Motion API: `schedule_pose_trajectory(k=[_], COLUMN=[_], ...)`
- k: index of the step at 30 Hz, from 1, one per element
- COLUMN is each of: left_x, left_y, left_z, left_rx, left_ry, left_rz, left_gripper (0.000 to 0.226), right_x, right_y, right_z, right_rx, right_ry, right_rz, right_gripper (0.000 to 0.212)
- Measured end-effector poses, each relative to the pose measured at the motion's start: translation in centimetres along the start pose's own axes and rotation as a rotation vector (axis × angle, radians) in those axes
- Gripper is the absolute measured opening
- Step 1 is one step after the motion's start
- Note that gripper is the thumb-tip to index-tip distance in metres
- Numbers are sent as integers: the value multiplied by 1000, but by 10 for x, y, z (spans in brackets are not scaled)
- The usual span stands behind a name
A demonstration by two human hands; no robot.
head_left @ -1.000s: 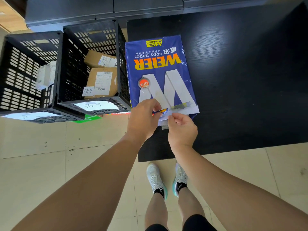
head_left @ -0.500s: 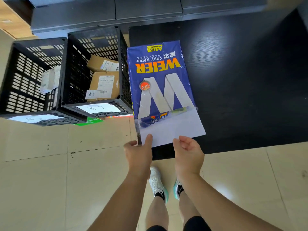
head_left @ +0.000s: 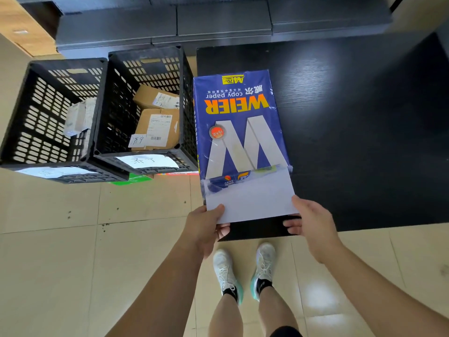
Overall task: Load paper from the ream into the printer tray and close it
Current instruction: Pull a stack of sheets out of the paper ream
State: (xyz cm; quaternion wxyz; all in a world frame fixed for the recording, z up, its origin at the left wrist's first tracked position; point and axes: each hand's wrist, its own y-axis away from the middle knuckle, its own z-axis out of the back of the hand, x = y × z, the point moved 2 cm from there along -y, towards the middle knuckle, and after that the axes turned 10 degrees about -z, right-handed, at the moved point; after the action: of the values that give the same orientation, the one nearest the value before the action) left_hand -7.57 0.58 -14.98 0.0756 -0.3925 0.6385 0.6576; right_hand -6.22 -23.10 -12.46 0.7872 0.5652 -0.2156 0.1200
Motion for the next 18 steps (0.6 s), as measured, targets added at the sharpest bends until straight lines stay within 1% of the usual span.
schedule_pose_trajectory(k=[2,5,9,14,18], left_x=[-2,-3,-3,6,19], left_y=[-1,-3,7,36,61], left_z=[-1,-1,0,3,9], left_rx=[22,50,78,92,91], left_ry=[-6,-84,-184,-256,-263], left_rz=[29,0,-91,-147,-162], left_gripper=[10,14,21,21,18], right_x=[9,10,3,-13,-29], right_y=[-10,-15,-11,9,29], right_z=[-5,-7,-4,2,13], right_rx=[93,156,145,134,119], right_ry=[5,71,123,156,171], right_rz=[-44,-9,47,84,113], right_gripper=[15,13,14,13,13])
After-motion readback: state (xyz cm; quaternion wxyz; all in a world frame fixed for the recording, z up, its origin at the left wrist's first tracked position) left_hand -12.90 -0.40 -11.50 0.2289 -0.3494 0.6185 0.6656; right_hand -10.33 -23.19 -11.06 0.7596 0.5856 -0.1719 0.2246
